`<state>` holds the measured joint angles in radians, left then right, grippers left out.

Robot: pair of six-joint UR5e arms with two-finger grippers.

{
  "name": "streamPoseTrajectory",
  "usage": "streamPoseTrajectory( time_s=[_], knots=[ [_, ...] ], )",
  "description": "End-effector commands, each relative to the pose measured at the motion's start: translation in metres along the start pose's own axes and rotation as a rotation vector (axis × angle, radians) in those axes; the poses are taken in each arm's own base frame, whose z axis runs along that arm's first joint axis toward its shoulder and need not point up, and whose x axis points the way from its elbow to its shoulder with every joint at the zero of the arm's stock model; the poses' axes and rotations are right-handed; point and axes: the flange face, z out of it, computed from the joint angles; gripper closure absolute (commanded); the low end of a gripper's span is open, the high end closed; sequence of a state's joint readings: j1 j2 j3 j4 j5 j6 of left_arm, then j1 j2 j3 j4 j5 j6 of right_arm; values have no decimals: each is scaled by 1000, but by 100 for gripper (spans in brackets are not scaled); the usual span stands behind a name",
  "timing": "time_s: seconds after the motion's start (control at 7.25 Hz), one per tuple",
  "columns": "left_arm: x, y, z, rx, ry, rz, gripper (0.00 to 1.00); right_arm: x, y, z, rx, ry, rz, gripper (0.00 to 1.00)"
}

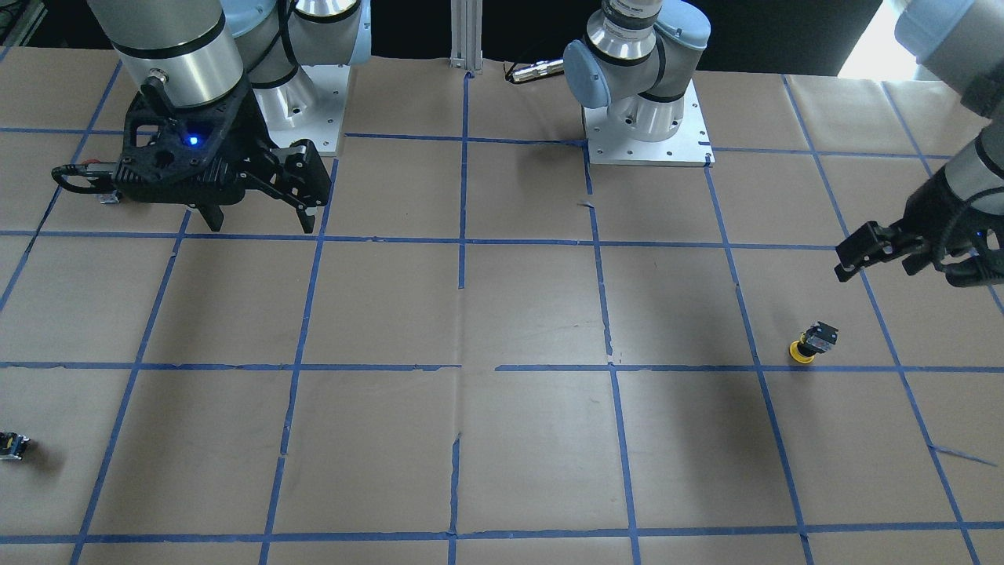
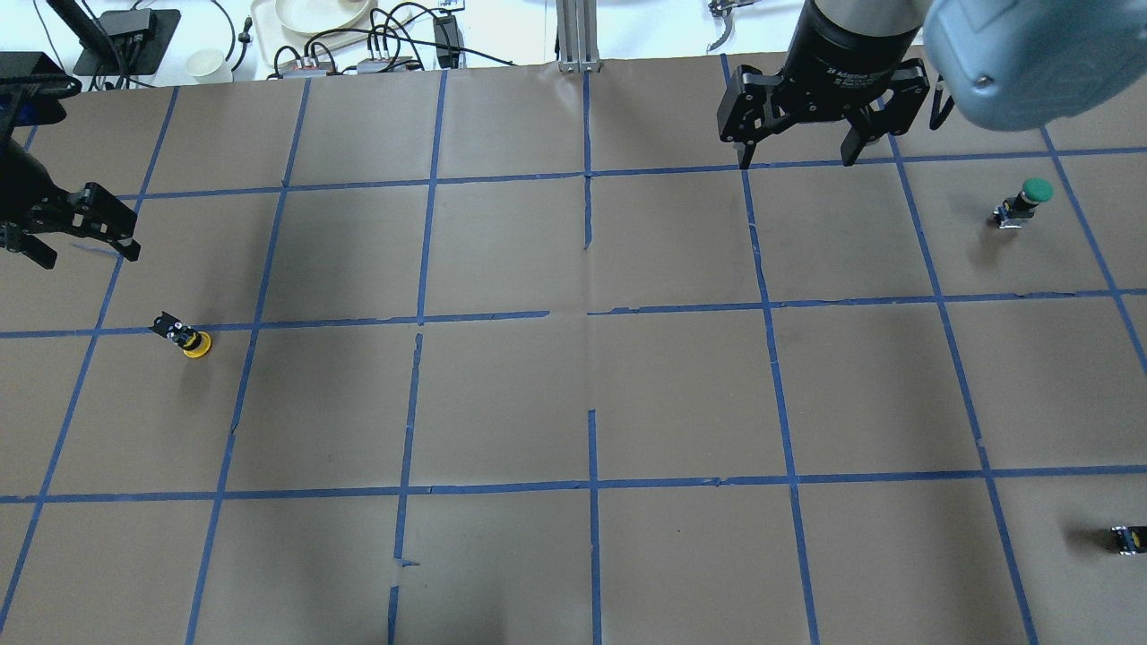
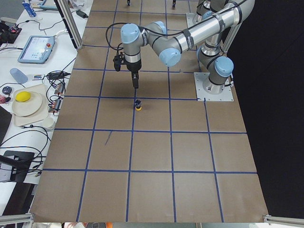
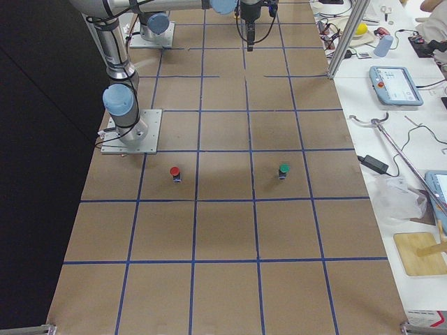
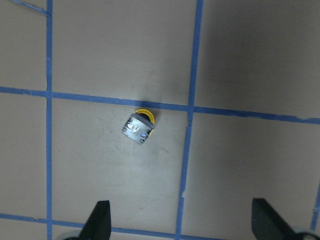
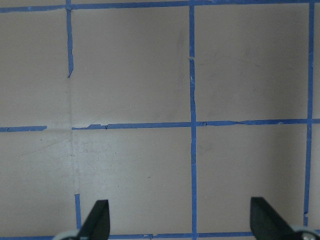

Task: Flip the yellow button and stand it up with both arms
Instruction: 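Move the left gripper over the yellow-capped button lying on its side, then lower the left gripper and close it on the yellow button's body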

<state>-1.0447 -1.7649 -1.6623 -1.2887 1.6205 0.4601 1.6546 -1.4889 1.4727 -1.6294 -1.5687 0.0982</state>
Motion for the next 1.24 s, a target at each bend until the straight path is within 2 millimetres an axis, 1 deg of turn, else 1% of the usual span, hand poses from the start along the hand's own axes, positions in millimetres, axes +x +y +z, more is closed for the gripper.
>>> streamPoseTrajectory(
  time_s=[0.0,0.14,0.41,0.97,1.1],
  knots=[
    [-27,-23,69,-18,13,22,0,0,0,-1,2,-1,-1,0],
    [-27,-27,91,-48,29,32,0,0,0,0,0,-1,-1,0],
    [-29,-35,112,-50,44,41,0,0,0,1,-3,1,-1,0],
    [-19,-18,146,-71,54,61,0,0,0,1,-3,1,-1,0],
    [-18,-17,148,-68,53,47,0,0,0,1,-1,1,-1,0]
  ],
)
